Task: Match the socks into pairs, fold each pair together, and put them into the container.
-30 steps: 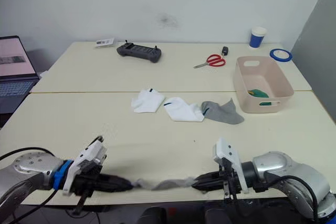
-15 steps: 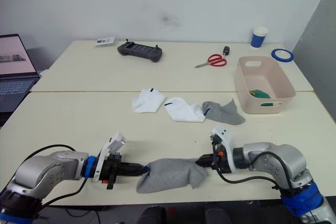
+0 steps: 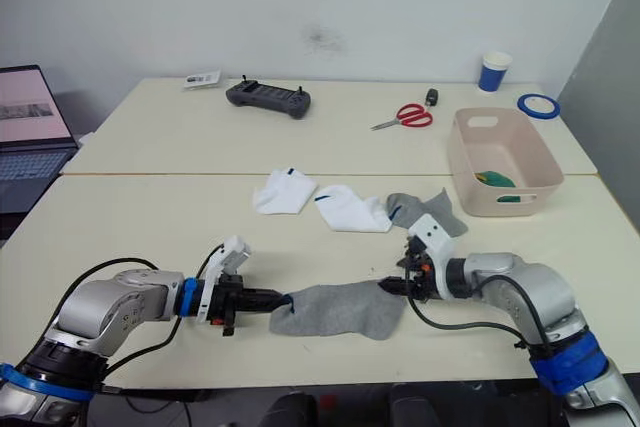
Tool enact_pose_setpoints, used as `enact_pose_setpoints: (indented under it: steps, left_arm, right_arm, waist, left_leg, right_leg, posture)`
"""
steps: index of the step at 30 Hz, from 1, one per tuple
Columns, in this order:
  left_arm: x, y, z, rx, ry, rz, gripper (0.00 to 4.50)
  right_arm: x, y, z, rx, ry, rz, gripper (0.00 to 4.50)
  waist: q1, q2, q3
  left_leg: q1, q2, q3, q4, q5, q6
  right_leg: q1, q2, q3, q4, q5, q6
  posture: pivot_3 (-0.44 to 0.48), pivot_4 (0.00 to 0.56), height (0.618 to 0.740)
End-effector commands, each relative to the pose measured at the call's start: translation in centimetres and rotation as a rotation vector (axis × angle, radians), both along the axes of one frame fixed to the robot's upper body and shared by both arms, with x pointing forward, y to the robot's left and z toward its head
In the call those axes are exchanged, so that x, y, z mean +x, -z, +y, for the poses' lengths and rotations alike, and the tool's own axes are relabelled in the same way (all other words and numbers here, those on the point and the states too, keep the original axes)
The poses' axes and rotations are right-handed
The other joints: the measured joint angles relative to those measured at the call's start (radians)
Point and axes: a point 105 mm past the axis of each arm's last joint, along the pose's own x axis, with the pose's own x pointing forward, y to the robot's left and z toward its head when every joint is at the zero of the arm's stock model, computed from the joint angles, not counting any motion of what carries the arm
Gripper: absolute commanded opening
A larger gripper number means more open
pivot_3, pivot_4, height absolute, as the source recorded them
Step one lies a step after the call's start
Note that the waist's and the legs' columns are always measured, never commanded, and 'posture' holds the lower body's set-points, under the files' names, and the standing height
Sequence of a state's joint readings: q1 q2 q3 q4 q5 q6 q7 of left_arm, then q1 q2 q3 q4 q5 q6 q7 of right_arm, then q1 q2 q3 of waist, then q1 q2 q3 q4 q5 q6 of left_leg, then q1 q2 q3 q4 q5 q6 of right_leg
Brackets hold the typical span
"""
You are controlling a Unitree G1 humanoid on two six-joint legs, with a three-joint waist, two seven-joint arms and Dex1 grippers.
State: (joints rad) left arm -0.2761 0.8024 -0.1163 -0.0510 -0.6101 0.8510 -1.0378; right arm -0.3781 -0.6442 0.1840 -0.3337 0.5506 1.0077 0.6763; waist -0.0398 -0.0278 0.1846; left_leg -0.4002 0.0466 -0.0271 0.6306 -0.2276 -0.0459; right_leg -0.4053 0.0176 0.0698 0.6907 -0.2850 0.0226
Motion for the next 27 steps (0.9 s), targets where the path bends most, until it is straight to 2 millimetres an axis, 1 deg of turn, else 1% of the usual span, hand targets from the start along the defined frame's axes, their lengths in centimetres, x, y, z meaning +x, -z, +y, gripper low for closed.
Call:
enact_pose_setpoints:
  steps: [1, 2, 4, 7, 9, 11, 13, 17, 19, 21, 24, 27]
  left_arm:
    - [0.8, -2.6, 1.1, -0.035, -0.079, -0.128, 0.0]
    - [0.7, -3.1, 1.4, -0.045, -0.101, -0.145, 0.0]
    - [0.1, -3.6, 1.8, -0.049, -0.104, -0.17, 0.0]
    - [-0.6, -3.7, 2.3, -0.041, -0.151, -0.178, 0.0]
    - [-0.6, -3.6, 2.6, -0.012, -0.177, -0.214, 0.4]
    - [-0.7, -3.5, 2.7, -0.005, -0.188, -0.219, 0.92]
    - [-0.6, -3.5, 2.8, -0.005, -0.208, -0.223, 1.6]
    - [-0.2, -3.6, 3.9, 0.006, -0.28, -0.245, 2.88]
    - [-0.3, -3.9, 4.2, -0.033, -0.302, -0.23, 2.88]
    - [-0.9, -3.9, 3.7, -0.056, -0.293, -0.205, 2.88]
    - [-1.7, -3.3, 2.6, -0.062, -0.27, -0.188, 2.88]
    - [-2.1, -2.2, 2.1, -0.038, -0.273, -0.16, 2.88]
  right_arm:
    - [-0.8, -2.6, -0.2, 0.043, -0.055, -0.135, 4.3]
    - [-1.3, -3.0, -0.3, 0.055, -0.075, -0.156, 4.3]
    - [-2.0, -3.3, -0.3, 0.062, -0.09, -0.172, 4.3]
    - [-2.8, -2.6, -0.5, 0.039, -0.086, -0.193, 4.3]
    - [-3.0, -1.9, -0.5, 0.013, -0.08, -0.205, 4.34]
    - [-3.2, -1.4, -0.4, 0.004, -0.079, -0.21, 4.34]
    - [-3.2, -1.3, -0.2, 0.003, -0.076, -0.216, 4.34]
    - [-3.3, -1.2, 0.3, 0.023, -0.063, -0.221, 4.34]
    - [-3.2, -1.0, 0.5, 0.025, -0.046, -0.227, 4.34]
    - [-2.7, -0.6, 0.7, 0.021, -0.011, -0.23, 4.34]
    - [-1.8, 0.4, 0.7, 0.005, 0.054, -0.22, 4.34]
    - [-1.6, 1.5, 0.7, -0.036, 0.062, -0.219, 4.34]
  waist:
    - [0.0, 0.0, 0.0]
    - [0.0, 0.0, 0.0]
    - [0.0, 0.0, 0.0]
    - [-0.002, 0.0, 0.0]
    - [-0.001, 0.0, 0.0]
    - [0.0, 0.0, 0.0]
    - [0.0, 0.0, 0.0]
    - [0.0, 0.0, 0.0]
    - [0.0, 0.0, 0.0]
    - [-0.001, 0.0, 0.0]
    - [-0.001, 0.0, 0.0]
    - [-0.001, 0.0, 0.0]
  left_leg:
    - [0.0, 0.0, 0.0, 0.0, 0.0, 0.0]
    - [0.0, 0.0, 0.0, 0.0, 0.0, 0.0]
    - [-0.001, 0.001, 0.0, -0.001, 0.0, 0.0]
    - [-0.001, 0.001, 0.0, -0.001, 0.0, 0.0]
    - [-0.001, 0.001, 0.0, -0.001, 0.0, 0.0]
    - [0.0, 0.0, 0.0, -0.001, 0.0, 0.0]
    - [0.0, 0.0, 0.001, 0.0, 0.0, 0.0]
    - [0.0, 0.0, 0.001, 0.0, 0.0, 0.0]
    - [0.0, 0.0, 0.001, 0.0, 0.0, 0.0]
    - [0.0, 0.0, 0.001, -0.001, 0.0, 0.0]
    - [0.0, 0.001, 0.001, -0.001, 0.0, 0.0]
    - [0.0, 0.0, 0.001, -0.001, 0.0, 0.0]
  right_leg:
    - [0.0, 0.0, 0.0, 0.0, 0.0, 0.0]
    - [0.0, 0.0, 0.0, -0.001, 0.0, 0.0]
    - [0.0, 0.0, 0.0, -0.002, 0.0, 0.0]
    - [0.0, 0.0, 0.001, -0.003, -0.001, 0.001]
    - [0.0, 0.0, 0.0, -0.003, -0.001, 0.0]
    - [0.0, 0.0, 0.0, -0.003, -0.001, 0.0]
    - [0.0, -0.001, 0.001, -0.002, 0.001, 0.001]
    - [0.0, -0.001, 0.001, -0.002, 0.001, 0.001]
    - [0.0, -0.001, 0.001, -0.003, 0.001, 0.001]
    - [0.0, -0.001, 0.001, -0.003, 0.001, 0.001]
    - [0.0, -0.001, 0.001, -0.003, 0.001, 0.0]
    - [0.0, -0.001, 0.001, -0.004, 0.001, 0.001]
  posture:
    - [0.0, 0.15, 0.74]
    - [0.0, 0.15, 0.74]
    - [0.0, 0.15, 0.74]
    - [0.0, 0.15, 0.74]
    - [0.0, 0.15, 0.74]
    - [0.0, 0.15, 0.74]
    - [0.0, 0.15, 0.74]
    - [0.0, 0.15, 0.74]
    - [0.0, 0.15, 0.74]
    - [0.0, 0.15, 0.74]
    - [0.0, 0.15, 0.74]
    - [0.0, 0.15, 0.74]
